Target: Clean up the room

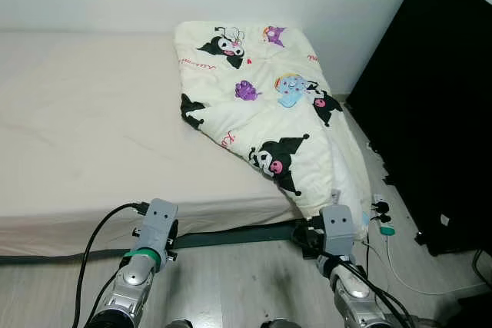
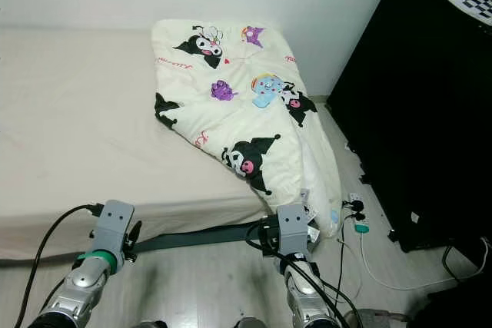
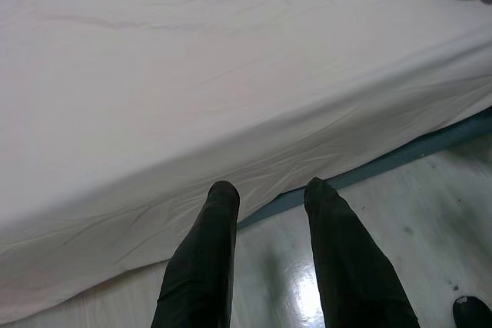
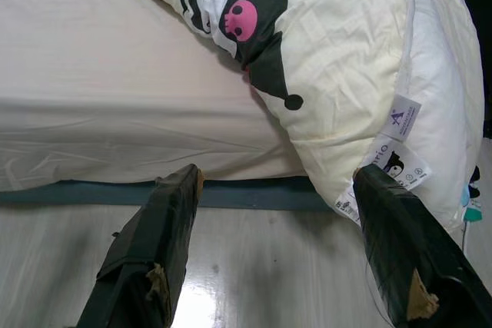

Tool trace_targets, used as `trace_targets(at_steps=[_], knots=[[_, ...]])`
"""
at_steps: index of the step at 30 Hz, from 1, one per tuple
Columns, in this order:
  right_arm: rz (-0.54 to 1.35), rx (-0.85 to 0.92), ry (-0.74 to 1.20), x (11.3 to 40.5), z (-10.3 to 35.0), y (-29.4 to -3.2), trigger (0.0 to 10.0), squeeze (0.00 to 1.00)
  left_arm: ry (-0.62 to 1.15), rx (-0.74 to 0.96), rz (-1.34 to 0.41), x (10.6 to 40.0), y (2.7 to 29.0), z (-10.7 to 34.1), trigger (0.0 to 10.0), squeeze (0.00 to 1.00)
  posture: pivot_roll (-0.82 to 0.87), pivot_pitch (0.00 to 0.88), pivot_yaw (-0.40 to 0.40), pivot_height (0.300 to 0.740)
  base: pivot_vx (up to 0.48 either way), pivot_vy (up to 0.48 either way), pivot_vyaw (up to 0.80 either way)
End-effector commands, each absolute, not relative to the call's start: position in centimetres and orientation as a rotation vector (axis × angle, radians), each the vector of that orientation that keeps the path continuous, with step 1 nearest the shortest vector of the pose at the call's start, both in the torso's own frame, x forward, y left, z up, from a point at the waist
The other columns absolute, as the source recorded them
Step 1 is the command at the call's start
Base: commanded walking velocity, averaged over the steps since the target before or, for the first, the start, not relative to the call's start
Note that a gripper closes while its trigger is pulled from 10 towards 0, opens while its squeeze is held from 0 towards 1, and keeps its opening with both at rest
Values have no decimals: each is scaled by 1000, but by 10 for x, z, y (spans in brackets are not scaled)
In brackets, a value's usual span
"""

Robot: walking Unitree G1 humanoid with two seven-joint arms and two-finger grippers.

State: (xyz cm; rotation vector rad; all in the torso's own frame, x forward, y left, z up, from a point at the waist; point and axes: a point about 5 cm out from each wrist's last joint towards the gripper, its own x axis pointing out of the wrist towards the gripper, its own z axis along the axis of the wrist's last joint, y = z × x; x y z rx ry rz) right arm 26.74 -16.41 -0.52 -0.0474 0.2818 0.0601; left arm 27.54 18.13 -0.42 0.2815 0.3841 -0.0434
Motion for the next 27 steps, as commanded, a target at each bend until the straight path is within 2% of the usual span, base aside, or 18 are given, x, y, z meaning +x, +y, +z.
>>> trace_targets(at_steps=[1, 27], knots=[[46, -41, 312, 263, -10, -167, 10000, 0, 409, 290, -59, 271, 179, -10, 10000, 0, 9, 40, -19, 740, 0, 0, 0], [46, -38, 313, 264, -10, -167, 10000, 0, 414, 292, -66, 269, 178, -11, 10000, 0, 8, 45, -20, 740, 0, 0, 0]])
